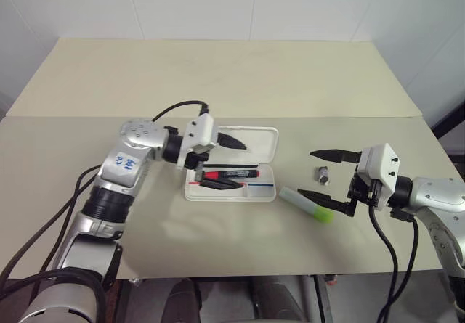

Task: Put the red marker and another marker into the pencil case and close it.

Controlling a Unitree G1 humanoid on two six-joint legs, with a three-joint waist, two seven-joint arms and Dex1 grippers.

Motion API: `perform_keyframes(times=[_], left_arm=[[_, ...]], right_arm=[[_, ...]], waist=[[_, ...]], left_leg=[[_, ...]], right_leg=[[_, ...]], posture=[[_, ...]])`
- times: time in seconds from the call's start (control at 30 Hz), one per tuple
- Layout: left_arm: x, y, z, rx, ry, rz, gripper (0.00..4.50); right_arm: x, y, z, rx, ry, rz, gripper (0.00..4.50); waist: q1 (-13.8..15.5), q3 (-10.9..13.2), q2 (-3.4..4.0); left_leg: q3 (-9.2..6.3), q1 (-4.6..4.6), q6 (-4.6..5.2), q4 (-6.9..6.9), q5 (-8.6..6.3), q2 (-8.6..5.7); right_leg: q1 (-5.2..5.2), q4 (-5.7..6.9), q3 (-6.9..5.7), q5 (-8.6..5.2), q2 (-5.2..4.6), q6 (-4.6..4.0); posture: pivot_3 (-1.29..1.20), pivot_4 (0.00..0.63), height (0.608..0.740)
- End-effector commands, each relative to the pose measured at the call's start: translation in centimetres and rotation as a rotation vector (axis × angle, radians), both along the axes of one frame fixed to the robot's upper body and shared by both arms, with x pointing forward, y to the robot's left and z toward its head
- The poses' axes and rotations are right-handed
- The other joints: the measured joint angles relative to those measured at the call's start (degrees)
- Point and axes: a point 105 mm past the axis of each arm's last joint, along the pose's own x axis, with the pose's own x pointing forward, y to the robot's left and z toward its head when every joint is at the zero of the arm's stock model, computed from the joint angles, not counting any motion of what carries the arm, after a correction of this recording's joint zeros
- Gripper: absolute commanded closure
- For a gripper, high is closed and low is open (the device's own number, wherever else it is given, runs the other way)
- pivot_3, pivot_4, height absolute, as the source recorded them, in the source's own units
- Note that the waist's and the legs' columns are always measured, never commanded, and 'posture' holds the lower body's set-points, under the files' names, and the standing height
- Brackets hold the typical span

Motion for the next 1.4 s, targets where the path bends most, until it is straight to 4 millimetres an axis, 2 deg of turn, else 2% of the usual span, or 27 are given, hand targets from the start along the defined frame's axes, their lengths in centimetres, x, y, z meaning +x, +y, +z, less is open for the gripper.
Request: perform_keyframes(times=[0.03,0.17,0.27,0.6,0.73,0.93,1.03,1.2,1.4], left_arm=[[-1.1,1.2,1.5,-0.049,-0.072,-0.031,0.02],[-2.6,3.6,2.3,-0.113,-0.089,-0.034,0.02],[-3.2,4.2,3.3,-0.186,-0.094,-0.002,0.02],[-3.6,6.7,3.4,-0.148,-0.120,0.081,0.02],[-3.4,7.7,3.6,-0.129,-0.138,0.121,0.02],[-3.2,9.0,4.0,-0.130,-0.172,0.180,0.02],[-3.2,9.9,3.8,-0.119,-0.171,0.211,0.00],[-3.3,10.9,3.4,-0.106,-0.171,0.241,0.00],[-3.3,11.0,2.9,-0.103,-0.171,0.248,0.00]], right_arm=[[-0.3,-1.4,0.1,-0.052,0.050,-0.033,0.00],[-1.0,-2.8,-0.9,-0.145,0.166,-0.081,0.00],[-1.7,-3.5,-1.6,-0.179,0.253,-0.106,0.00],[-2.5,-4.7,-4.9,-0.217,0.422,-0.147,0.00],[-1.9,-5.8,-6.8,-0.235,0.445,-0.178,0.00],[-0.5,-5.6,-8.2,-0.233,0.438,-0.191,0.00],[0.1,-5.2,-8.4,-0.218,0.430,-0.203,0.64],[0.4,-4.7,-8.5,-0.216,0.417,-0.197,2.41],[0.5,-4.4,-8.2,-0.215,0.399,-0.180,4.48]], waist=[[0.19,0.00,-0.01],[0.37,0.00,-0.01],[0.39,0.00,-0.01],[0.10,0.01,-0.01],[0.12,0.00,-0.01],[-0.42,-0.02,-0.06],[-1.03,-0.05,-0.11],[-1.42,-0.06,-0.13],[-1.43,-0.08,-0.16]], left_leg=[[-0.02,-0.01,0.00,0.00,0.00,0.01],[0.00,-0.06,0.01,0.00,-0.02,-0.01],[0.00,-0.06,0.02,0.00,-0.06,0.01],[0.04,-0.03,0.03,0.05,-0.06,0.02],[0.07,-0.03,0.03,0.04,-0.06,0.01],[0.11,0.00,0.03,0.04,-0.06,0.05],[0.12,0.04,0.04,0.07,-0.05,0.05],[0.12,0.04,0.06,0.09,-0.02,0.05],[0.09,0.05,0.04,-0.01,-0.04,0.07]], right_leg=[[0.00,-0.01,-0.02,-0.01,0.00,-0.01],[0.01,-0.10,-0.02,-0.01,-0.06,-0.01],[0.01,-0.11,-0.04,-0.02,-0.07,-0.02],[0.03,-0.14,-0.02,-0.15,-0.06,-0.27],[0.03,-0.20,-0.01,-0.16,-0.07,-0.29],[0.04,-0.22,0.01,-0.15,-0.05,-0.30],[0.07,-0.22,0.04,-0.16,-0.05,-0.37],[0.09,-0.22,0.06,-0.27,-0.06,-0.66],[0.07,-0.22,0.01,-0.18,-0.04,-0.47]], posture=[[0.00,0.150,0.740],[0.00,0.150,0.740],[0.00,0.150,0.740],[0.00,0.150,0.740],[0.00,0.150,0.740],[0.00,0.150,0.740],[0.00,0.150,0.740],[0.00,0.150,0.740],[0.00,0.150,0.740]])
